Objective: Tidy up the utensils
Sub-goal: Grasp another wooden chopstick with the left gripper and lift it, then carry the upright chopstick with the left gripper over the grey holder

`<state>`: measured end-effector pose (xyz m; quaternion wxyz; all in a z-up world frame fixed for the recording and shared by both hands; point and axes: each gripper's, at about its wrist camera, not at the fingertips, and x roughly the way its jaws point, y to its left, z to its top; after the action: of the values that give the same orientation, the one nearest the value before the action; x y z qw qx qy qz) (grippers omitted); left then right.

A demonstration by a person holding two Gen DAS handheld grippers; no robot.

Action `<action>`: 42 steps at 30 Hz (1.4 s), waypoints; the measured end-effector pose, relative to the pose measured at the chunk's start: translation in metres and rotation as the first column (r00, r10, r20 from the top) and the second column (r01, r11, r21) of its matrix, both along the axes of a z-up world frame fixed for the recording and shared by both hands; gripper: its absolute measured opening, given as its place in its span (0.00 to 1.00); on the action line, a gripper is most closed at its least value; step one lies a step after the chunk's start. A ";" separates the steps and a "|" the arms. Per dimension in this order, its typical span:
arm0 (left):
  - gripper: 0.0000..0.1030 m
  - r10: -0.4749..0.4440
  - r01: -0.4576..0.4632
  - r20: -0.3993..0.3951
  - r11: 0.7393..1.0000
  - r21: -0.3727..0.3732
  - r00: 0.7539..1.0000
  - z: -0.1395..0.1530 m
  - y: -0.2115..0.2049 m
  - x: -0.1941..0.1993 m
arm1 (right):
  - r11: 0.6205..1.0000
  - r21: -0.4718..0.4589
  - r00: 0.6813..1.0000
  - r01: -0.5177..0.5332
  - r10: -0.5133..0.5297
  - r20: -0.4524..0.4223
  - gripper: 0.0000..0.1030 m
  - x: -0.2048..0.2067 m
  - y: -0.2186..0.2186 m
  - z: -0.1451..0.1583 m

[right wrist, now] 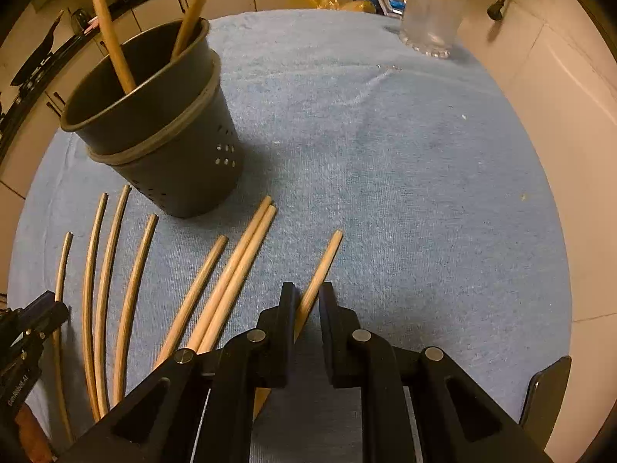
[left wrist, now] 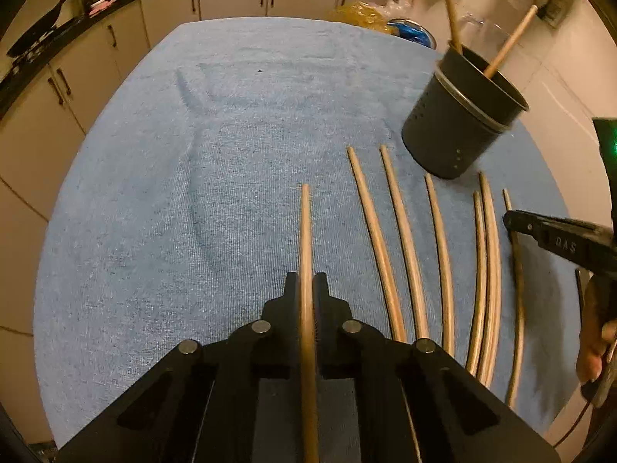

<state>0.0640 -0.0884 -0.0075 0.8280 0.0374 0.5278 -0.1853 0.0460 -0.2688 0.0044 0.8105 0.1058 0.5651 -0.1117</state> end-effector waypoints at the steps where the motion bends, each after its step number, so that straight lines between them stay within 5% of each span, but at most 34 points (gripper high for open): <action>1: 0.06 0.006 -0.006 -0.002 1.000 -0.008 1.000 0.000 0.000 0.000 | 1.000 0.010 1.000 0.002 -0.002 0.012 0.11 -0.001 -0.002 0.000; 5: 0.06 0.011 -0.010 0.010 0.996 -0.087 1.000 0.009 0.012 -0.011 | 0.993 0.112 0.998 0.037 -0.043 0.055 0.06 -0.015 -0.016 0.004; 11: 0.06 0.054 -0.032 0.102 0.978 -0.206 0.993 0.050 0.032 -0.028 | 0.966 0.257 0.962 0.014 -0.084 0.260 0.06 -0.056 -0.021 0.041; 23: 0.06 0.076 0.001 0.263 0.959 -0.283 0.962 0.109 0.038 -0.061 | 0.983 0.164 0.793 -0.079 -0.037 0.608 0.06 -0.127 0.007 0.111; 28: 0.06 0.069 0.014 0.284 0.959 -0.282 0.956 0.116 0.035 -0.069 | 0.981 0.179 0.753 -0.078 -0.059 0.656 0.06 -0.138 0.007 0.119; 42: 0.06 0.052 0.037 0.305 0.960 -0.277 0.951 0.131 0.029 -0.083 | 0.976 0.205 0.717 -0.074 -0.090 0.691 0.06 -0.155 0.000 0.132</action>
<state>-0.0189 -0.0594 0.1231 0.8981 -0.0534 0.3601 -0.2467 -0.1089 -0.2689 0.1363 0.9462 0.2305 0.2270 -0.0047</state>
